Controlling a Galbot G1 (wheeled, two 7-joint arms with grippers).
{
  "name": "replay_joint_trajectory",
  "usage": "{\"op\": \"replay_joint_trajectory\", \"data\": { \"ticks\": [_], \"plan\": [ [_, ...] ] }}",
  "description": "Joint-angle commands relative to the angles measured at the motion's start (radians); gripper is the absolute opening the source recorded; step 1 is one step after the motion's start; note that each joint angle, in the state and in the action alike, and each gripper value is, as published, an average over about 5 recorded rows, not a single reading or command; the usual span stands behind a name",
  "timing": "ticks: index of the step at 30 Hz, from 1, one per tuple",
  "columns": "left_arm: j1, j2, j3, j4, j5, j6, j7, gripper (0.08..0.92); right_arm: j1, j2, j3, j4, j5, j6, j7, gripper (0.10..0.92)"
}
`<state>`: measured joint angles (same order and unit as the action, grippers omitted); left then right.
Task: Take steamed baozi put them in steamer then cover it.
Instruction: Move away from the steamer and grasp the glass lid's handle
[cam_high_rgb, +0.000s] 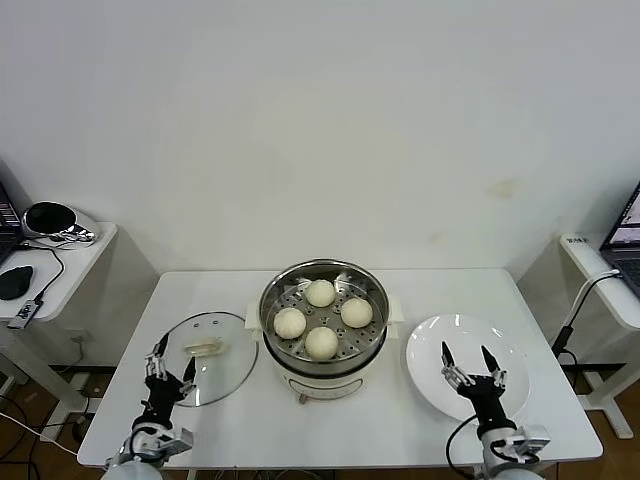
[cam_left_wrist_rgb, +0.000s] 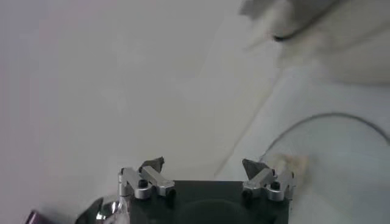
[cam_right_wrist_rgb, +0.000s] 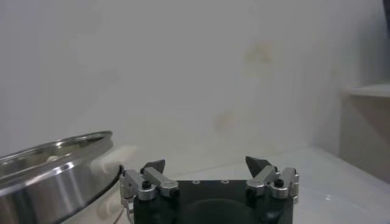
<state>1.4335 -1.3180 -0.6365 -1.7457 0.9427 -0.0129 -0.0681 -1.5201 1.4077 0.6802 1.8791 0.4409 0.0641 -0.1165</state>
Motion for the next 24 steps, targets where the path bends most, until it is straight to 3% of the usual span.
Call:
{"op": "replay_joint_trajectory", "data": {
  "ticks": [1,10,24],
  "plan": [
    [-0.057,-0.017,0.049,0.124,0.291,0.118,-0.101,0.823,-0.024,0.032,0.005,0.000,-0.013,0.013,0.001,0.823],
    [-0.111,-0.022,0.063,0.155,0.297,0.149,-0.055,0.823,-0.021,0.051,0.001,-0.015,-0.025,0.023,-0.003,0.823],
    [-0.204,-0.045,0.087,0.230,0.313,0.174,-0.060,0.823,-0.041,0.070,-0.002,-0.027,-0.044,0.042,-0.008,0.823]
  ]
}}
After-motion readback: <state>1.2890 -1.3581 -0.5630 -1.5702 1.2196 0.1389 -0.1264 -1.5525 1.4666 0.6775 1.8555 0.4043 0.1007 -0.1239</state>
